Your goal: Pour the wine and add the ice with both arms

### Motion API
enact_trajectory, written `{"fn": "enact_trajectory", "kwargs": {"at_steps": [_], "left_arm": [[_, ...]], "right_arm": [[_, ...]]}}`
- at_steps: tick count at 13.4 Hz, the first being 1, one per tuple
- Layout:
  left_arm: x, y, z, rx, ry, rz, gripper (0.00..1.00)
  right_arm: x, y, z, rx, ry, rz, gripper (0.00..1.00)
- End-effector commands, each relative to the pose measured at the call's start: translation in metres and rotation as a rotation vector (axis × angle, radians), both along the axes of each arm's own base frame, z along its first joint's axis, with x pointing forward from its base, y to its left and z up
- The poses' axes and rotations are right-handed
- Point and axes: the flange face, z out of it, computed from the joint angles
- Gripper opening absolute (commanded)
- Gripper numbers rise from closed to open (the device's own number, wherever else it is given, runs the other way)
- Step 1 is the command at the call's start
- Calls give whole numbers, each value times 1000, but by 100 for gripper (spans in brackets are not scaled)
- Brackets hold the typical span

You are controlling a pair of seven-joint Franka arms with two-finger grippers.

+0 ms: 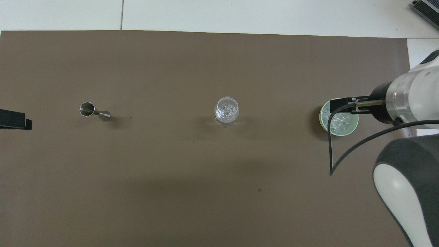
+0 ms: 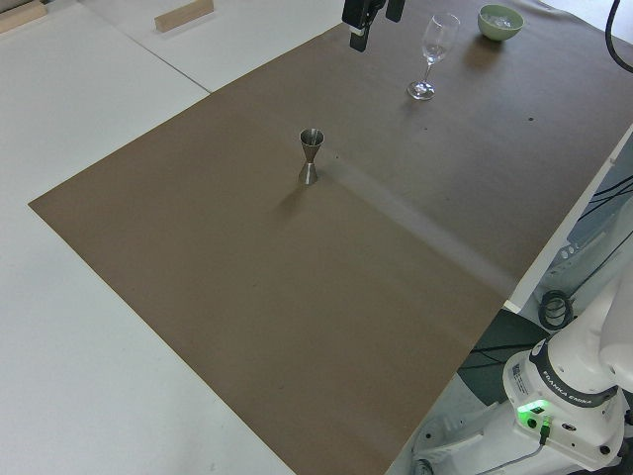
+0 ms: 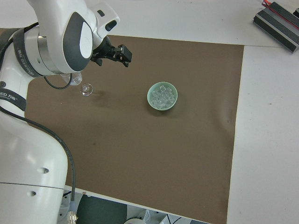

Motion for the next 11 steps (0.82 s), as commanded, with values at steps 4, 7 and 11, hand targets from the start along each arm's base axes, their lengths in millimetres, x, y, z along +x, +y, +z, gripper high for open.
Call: {"fn": "enact_trajectory", "kwargs": {"at_steps": [4,7,11], "left_arm": [[-18,-1,-9,17,20,-8,100],[-18,-1,-7,17,20,1,100],[-20,-5,-7,17,29,-6,100]], "right_arm": [[5,-14,1,-12,11,45,100],[2,-13,-3,-12,22,43,100],[8,-14,2,1,-18,26,100]]}}
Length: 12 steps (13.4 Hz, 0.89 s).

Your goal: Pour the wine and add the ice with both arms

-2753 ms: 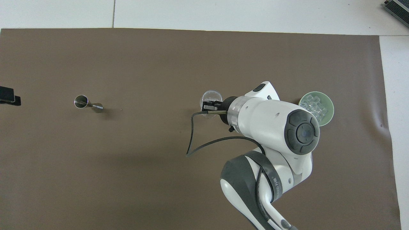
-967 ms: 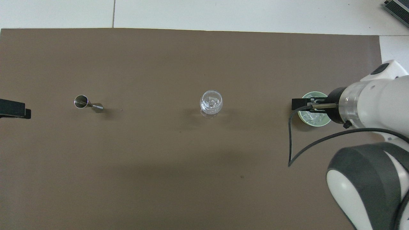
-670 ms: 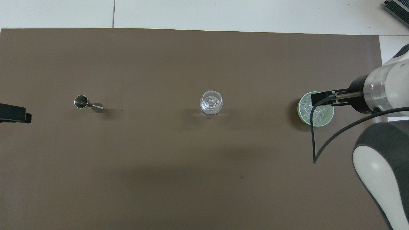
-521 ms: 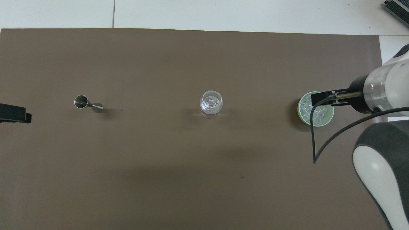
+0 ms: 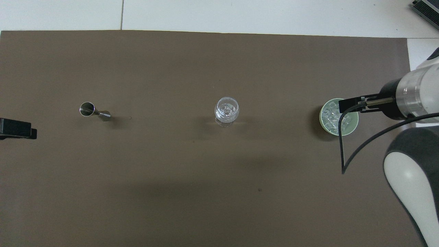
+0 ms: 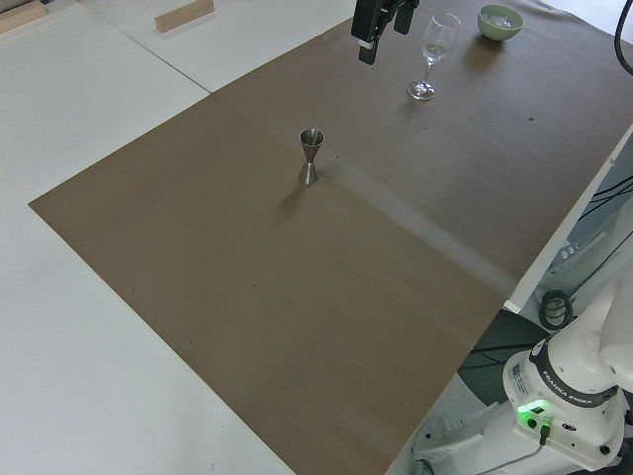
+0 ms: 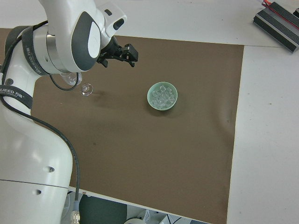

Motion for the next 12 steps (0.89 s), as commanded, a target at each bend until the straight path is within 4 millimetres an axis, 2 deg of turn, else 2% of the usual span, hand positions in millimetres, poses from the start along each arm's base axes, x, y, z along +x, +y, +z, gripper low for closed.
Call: {"fn": "enact_trajectory", "kwargs": {"at_steps": [1,3,5,7,10,12], "left_arm": [[-10,-2,1,16,11,-1,100],[-15,2,0,32,41,1,100],[-16,0,0,33,41,-10,100],[-16,-1,0,34,38,-17,100],[-11,-4,2,33,-13,-100,100],[-6,-5,1,32,-45,-91,100]], "right_arm": [[4,-5,4,6,-6,-7,100],[-1,-9,6,4,22,-16,100],[-2,-2,16,-6,35,-36,100],[1,-15,22,8,35,-80,100],[2,-23,21,18,40,-91,100],[3,-23,20,18,37,-90,100]]}}
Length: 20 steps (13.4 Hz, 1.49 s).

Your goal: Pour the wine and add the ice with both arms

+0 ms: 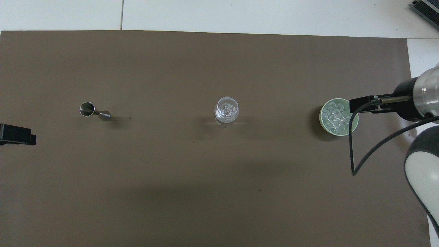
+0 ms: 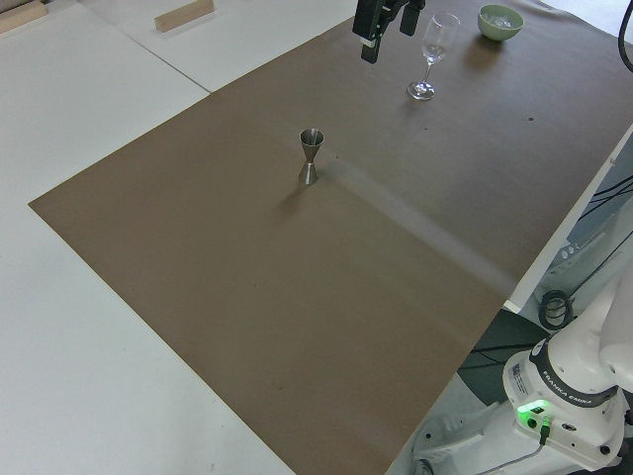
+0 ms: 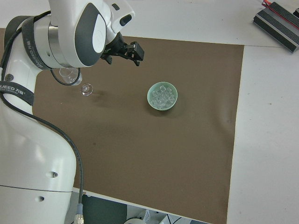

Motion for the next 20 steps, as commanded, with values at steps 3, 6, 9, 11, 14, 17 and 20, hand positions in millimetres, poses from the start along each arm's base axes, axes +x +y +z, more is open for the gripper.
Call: {"fn": "enact_trajectory", "kwargs": {"at_steps": [3,6,9,11,14,17,20], "left_arm": [[-8,-1,-8,17,-31,-16,100],[-10,-2,-11,17,-49,-22,100],[-11,-2,-10,17,-46,-22,100],[-11,-1,-11,17,-44,-20,100],[-11,6,-11,17,-41,-5,100],[-11,6,-11,17,-41,-7,100],[-11,7,-11,17,-41,-5,100]], "right_arm": [[9,-3,-6,6,18,-14,100],[5,-7,-10,4,36,-21,100],[5,-5,-12,3,39,-18,100],[4,-4,-14,3,41,-18,100],[4,-2,-12,4,33,-18,100],[4,-3,-12,4,35,-18,100],[4,-4,-10,5,30,-25,100]]}}
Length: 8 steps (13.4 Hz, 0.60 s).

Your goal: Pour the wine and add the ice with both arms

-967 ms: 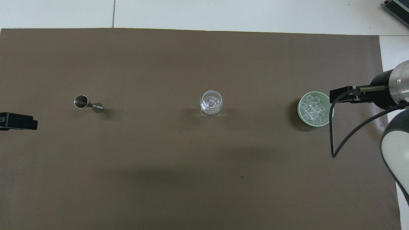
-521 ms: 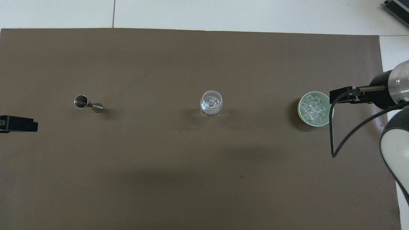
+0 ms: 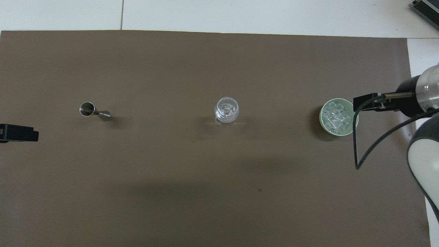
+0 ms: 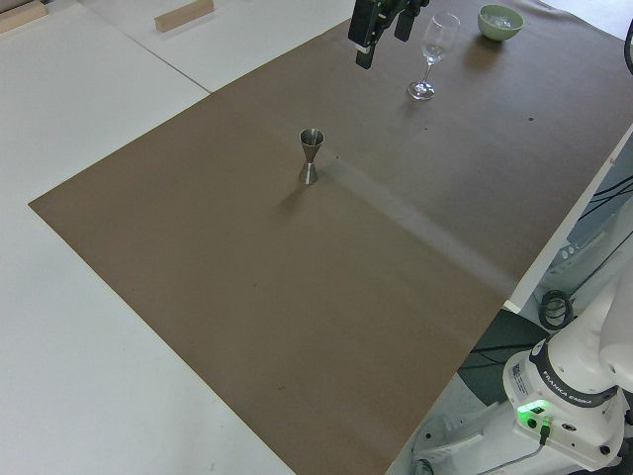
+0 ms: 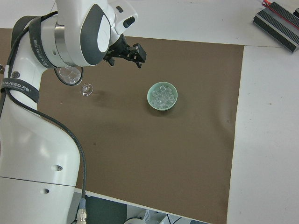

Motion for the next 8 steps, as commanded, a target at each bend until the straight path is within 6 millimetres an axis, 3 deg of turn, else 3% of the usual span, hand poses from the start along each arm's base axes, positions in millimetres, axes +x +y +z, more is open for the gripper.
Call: {"fn": "enact_trajectory", "kwargs": {"at_steps": [1,8], "left_arm": [[-8,3,-1,18,-14,-8,100],[-8,3,-1,18,-14,-8,100]], "right_arm": [[-2,-2,3,5,0,-21,100],[-6,-14,3,6,20,-26,100]]}}
